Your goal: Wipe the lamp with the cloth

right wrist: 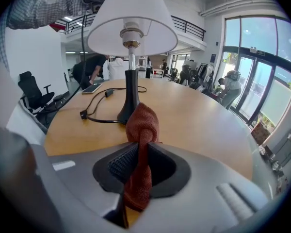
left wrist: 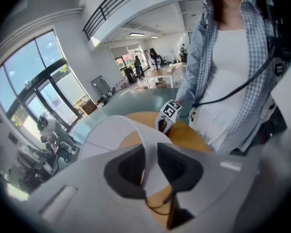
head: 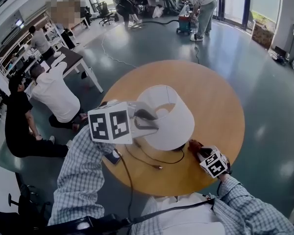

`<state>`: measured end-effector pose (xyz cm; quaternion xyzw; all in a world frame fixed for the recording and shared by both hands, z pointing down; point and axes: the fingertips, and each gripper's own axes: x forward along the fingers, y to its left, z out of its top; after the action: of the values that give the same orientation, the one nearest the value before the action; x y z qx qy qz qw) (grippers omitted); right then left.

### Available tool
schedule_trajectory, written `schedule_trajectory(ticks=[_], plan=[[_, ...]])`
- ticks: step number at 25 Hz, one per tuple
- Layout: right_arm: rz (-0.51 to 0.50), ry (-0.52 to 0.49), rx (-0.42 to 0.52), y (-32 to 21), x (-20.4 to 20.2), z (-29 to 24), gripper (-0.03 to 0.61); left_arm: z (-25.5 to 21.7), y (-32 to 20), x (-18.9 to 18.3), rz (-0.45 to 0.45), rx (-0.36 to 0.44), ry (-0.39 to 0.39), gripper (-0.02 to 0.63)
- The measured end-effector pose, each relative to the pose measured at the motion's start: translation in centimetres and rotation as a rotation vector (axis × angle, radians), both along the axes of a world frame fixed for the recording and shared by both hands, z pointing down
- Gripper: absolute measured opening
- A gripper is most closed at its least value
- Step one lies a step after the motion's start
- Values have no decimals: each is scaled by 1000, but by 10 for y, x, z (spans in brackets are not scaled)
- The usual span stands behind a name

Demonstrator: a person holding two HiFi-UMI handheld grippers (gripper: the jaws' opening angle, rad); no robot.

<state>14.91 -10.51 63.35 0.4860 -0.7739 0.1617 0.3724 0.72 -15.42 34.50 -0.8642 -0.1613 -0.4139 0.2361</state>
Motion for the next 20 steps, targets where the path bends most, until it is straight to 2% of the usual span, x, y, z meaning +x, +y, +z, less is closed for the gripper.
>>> schedule_trajectory(ticks=[3,5,8,11,17,20], plan=[[58,-69,59,-14,-3,-25,61,-2,-13,-11,-64,-36,51,77],[77,-131,132,-32,-4,-51,63,-4,-21,-16,-105,-55,85,77],[67,-224,254,-60,-14,-95,61,-4,-33,-22,-149,-78,123,77],[30,-298,332,-83,-36,-130,61,-5,-38,-24,-174,-102,149,81],[-97,-350,392,-114,-84,-163,61,-6,-49,-28,-213,-138,159,84],[-139,-315,396,-121,-97,-160,61,-7,-52,-27,-219,-143,168,86]])
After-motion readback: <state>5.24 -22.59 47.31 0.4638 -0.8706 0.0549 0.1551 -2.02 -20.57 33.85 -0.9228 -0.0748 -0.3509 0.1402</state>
